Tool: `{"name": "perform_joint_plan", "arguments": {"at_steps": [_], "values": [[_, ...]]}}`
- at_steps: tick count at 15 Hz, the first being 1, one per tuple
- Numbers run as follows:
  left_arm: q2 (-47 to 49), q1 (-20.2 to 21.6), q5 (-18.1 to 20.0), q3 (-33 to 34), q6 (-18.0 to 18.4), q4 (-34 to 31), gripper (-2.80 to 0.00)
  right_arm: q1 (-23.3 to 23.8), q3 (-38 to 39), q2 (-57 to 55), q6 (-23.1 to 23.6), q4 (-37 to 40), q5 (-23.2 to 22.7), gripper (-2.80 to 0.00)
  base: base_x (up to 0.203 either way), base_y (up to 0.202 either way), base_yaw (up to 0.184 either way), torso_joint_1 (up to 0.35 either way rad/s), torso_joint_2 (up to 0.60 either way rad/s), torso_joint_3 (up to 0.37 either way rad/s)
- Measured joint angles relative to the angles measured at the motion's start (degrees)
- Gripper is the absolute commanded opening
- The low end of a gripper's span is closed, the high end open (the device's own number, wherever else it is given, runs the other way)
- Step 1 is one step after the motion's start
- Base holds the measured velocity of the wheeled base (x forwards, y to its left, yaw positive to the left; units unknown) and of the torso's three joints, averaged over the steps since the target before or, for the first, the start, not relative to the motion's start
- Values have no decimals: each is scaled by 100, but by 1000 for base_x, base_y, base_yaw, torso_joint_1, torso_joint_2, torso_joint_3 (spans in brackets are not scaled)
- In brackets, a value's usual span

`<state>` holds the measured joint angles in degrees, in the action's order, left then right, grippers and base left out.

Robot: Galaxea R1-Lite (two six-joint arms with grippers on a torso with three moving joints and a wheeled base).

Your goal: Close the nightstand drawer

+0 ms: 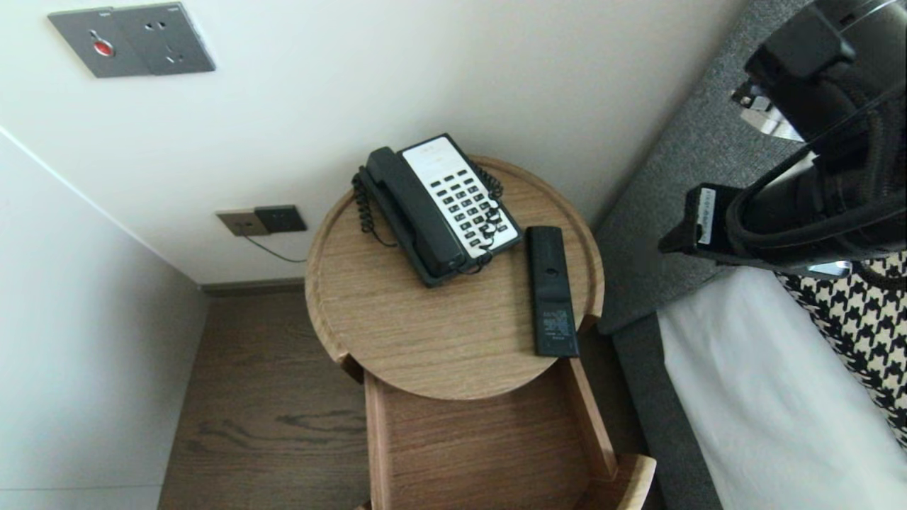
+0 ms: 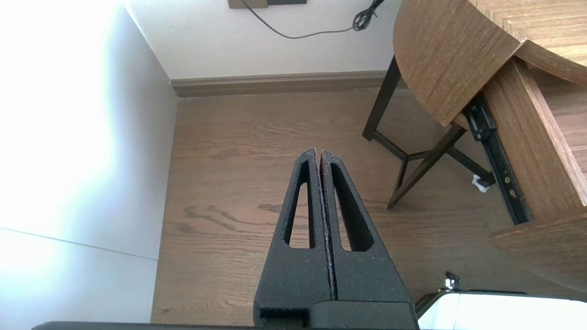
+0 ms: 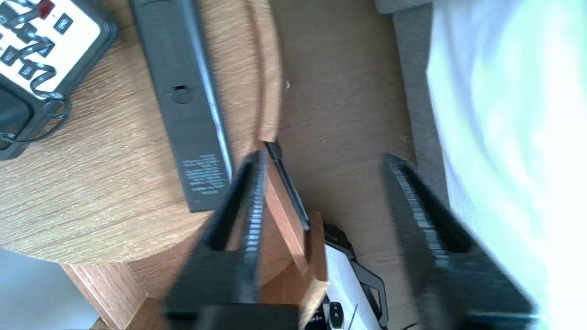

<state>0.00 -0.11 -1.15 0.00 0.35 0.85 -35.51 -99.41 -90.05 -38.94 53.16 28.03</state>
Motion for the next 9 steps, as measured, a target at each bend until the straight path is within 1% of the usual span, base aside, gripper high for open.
{"name": "perform_joint_plan", "arguments": {"at_steps": [4,7,9], "values": [[0,0,2,0,0,1,-280,187,281,353,-2,-2,-48,-280,0,0,0,0,0,0],[0,0,5,0,-2,-1,-280,408,650,655,-53,-2,-385,-280,0,0,0,0,0,0],[0,-2,5,0,-2,0,-280,507,1063,902,-150,-12,-564,-280,0,0,0,0,0,0]]}}
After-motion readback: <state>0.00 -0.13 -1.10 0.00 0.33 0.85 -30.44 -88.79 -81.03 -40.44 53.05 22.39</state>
